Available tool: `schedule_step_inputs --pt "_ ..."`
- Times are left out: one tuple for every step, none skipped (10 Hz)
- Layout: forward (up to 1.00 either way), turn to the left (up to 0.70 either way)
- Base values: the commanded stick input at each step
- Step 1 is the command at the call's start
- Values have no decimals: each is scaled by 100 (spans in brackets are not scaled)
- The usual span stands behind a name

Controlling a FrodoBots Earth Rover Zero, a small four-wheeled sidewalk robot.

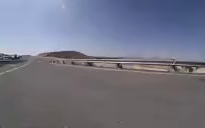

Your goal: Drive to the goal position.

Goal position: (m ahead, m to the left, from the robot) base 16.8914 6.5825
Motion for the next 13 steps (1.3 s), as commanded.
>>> schedule_step_inputs --pt "0 45" --pt "0 45" --pt "0 45" --pt "0 45" --pt "0 45" --pt "0 45" --pt "0 45" --pt "0 45" --pt "4 43" --pt "37 21" --pt "70 0" --pt "70 0" --pt "70 0"
